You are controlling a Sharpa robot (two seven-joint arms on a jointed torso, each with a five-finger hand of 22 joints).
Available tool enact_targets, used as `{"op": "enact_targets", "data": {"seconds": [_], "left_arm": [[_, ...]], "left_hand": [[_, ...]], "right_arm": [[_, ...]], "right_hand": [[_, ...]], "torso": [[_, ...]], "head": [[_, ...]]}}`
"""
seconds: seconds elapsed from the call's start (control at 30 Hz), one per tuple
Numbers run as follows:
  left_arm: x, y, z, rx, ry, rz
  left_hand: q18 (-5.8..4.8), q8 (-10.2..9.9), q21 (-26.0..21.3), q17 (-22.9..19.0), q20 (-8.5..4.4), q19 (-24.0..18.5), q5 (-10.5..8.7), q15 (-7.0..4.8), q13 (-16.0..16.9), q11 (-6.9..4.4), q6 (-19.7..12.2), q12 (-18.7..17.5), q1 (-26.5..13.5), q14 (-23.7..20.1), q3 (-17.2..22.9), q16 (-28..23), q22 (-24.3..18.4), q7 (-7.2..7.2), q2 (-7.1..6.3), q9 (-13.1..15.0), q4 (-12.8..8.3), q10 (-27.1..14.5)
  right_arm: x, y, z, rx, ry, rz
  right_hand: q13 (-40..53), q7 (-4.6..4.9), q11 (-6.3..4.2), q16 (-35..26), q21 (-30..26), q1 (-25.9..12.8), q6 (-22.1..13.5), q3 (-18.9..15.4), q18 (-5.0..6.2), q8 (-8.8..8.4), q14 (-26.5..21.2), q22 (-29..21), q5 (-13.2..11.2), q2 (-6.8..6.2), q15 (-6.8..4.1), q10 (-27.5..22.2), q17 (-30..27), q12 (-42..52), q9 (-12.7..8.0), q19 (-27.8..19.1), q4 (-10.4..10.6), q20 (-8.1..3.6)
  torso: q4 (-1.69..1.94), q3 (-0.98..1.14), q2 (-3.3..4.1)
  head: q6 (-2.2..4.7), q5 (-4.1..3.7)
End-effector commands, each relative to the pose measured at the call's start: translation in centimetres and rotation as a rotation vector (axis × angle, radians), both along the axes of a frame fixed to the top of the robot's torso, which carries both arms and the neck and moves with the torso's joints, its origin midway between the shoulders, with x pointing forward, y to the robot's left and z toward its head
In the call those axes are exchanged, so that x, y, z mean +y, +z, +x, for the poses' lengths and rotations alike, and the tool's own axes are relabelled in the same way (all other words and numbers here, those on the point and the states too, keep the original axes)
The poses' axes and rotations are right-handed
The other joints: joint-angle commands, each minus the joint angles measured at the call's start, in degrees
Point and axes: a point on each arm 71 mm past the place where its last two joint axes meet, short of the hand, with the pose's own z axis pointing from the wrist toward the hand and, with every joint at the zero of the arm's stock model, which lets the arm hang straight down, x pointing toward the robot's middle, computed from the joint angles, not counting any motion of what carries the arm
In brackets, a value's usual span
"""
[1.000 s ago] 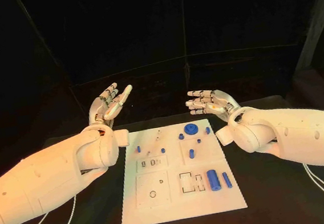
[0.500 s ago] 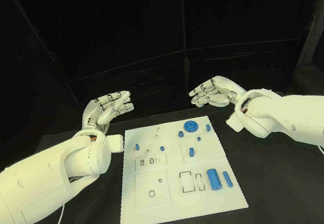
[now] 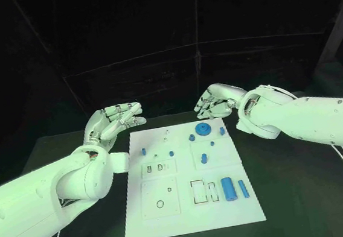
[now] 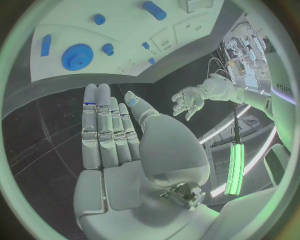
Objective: Assemble the parts on the task board
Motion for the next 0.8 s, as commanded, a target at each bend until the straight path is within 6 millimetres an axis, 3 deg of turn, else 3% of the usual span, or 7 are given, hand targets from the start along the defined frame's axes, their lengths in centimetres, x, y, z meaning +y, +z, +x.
{"op": "enact_targets", "data": {"seconds": [0.03,0.3,0.5,0.8], "left_arm": [[-0.7,0.3,-0.3,-0.011,-0.050,-0.001],[-1.4,0.5,-0.9,-0.010,-0.091,-0.002],[-1.5,0.5,-1.0,-0.001,-0.095,0.004],[-1.5,0.5,-1.1,0.007,-0.099,0.006]], "left_hand": [[0.43,-0.4,0.3,0.3,-0.07,0.5,-0.06,-0.13,-0.1,0.04,0.5,-0.4,-0.2,0.6,-0.1,0.4,-0.1,0.09,0.46,-0.1,-0.5,0.5],[0.40,-0.6,0.3,0.6,-0.15,0.8,-0.08,-0.16,-0.1,0.07,0.4,-0.7,-0.5,0.9,-0.2,0.5,-0.1,0.15,0.43,-0.1,-0.4,0.5],[0.37,-0.9,0.4,0.8,-0.19,1.1,-0.08,-0.15,-0.1,0.17,0.3,-1.0,-1.0,1.1,-0.5,0.5,-0.2,0.32,0.36,-0.1,-0.4,0.5],[0.37,-0.9,0.4,0.9,-0.19,1.1,-0.08,-0.15,-0.1,0.19,0.3,-1.1,-1.1,1.1,-0.5,0.5,-0.2,0.34,0.37,-0.1,-0.3,0.5]], "right_arm": [[0.6,-0.3,-0.1,-0.035,0.007,-0.229],[2.0,-0.4,-0.4,-0.065,0.050,-0.312],[3.1,-0.5,-0.4,-0.059,0.075,-0.330],[3.8,-0.8,-0.1,-0.036,0.083,-0.357]], "right_hand": [[0.0,-0.95,-0.60,6.2,4.8,-0.5,0.2,1.0,1.10,-0.72,4.5,2.5,-3.0,-1.74,-1.20,0.4,4.8,-1.1,0.0,4.1,1.5,-1.60],[-0.2,-1.17,-0.49,13.3,9.8,-0.1,-1.1,2.2,0.91,-1.33,6.7,5.4,-3.3,-3.65,-1.26,-3.1,10.6,-1.1,0.0,5.9,3.8,-2.18],[0.1,-1.38,-0.69,30.8,17.0,0.7,-1.9,3.6,0.69,-1.24,8.5,10.6,-3.0,-4.71,-1.30,-3.2,28.2,0.2,0.0,6.7,6.4,-2.18],[0.0,-1.22,-0.57,39.1,27.0,1.5,-2.6,5.5,-0.47,-1.33,8.4,21.1,-2.5,-5.78,-1.32,-3.6,36.7,0.5,0.0,7.3,8.3,-1.57]], "torso": [[0.74,-0.11,1.49],[0.84,-0.15,3.03],[0.70,0.01,3.84],[1.00,0.16,4.37]], "head": [[0.04,-0.60],[0.72,-0.58],[1.01,-0.69],[1.17,-0.40]]}}
